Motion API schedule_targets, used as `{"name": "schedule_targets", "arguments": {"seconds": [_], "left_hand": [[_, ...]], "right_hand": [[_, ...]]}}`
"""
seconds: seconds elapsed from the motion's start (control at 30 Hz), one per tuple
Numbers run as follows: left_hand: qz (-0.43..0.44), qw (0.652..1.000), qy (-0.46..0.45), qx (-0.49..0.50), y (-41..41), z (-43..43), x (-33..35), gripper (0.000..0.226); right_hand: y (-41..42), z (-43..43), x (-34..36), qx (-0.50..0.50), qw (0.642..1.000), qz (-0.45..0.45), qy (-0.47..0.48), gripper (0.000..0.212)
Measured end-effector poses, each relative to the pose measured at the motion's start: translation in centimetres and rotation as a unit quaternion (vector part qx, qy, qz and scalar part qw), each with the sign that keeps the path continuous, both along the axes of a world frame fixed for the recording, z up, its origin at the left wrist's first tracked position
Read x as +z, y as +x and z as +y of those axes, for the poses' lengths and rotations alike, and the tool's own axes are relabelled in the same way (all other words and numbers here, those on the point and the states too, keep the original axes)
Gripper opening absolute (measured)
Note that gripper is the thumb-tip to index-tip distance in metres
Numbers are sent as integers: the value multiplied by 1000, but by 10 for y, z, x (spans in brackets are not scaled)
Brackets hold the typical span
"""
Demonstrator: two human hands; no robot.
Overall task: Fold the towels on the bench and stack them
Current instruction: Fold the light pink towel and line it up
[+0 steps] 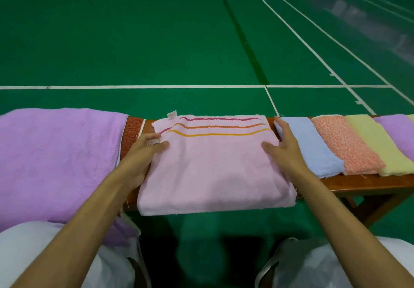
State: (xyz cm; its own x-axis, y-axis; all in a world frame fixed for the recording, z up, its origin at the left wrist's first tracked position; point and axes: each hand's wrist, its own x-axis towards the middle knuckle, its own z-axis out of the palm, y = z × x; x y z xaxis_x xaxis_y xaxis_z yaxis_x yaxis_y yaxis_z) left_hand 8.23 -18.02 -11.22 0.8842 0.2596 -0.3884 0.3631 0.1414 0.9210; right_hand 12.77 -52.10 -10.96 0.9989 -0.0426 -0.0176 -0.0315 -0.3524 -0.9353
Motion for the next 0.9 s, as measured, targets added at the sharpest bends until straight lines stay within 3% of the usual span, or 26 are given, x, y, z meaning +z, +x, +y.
{"name": "schedule_targets", "arguments": {"seconds": [0.07,0.13,0.33,0.53,0.67,0.83,0.9], "left_hand": [[-34,999,-7,-24,0,3,1,47],[-51,997,4,-53,-2,6,3,54],[-38,994,-50,-93,-10,19,12,57],[-72,997,-36,-13,-21,24,24,44],[-104,984,140,-45,-27,32,37,36],[-112,919,369,-79,-33,37,53,27],[-111,908,396,-84,-30,36,56,23]], "right_hand": [[2,-6,2,49,998,27,18,54],[3,-12,4,75,995,56,30,44],[3,-21,16,70,995,52,50,35],[1,-32,29,52,995,54,70,30],[-6,-39,52,74,993,31,90,30],[-10,-51,77,97,989,-29,-103,20],[-6,-53,81,102,978,-41,-175,13]]}}
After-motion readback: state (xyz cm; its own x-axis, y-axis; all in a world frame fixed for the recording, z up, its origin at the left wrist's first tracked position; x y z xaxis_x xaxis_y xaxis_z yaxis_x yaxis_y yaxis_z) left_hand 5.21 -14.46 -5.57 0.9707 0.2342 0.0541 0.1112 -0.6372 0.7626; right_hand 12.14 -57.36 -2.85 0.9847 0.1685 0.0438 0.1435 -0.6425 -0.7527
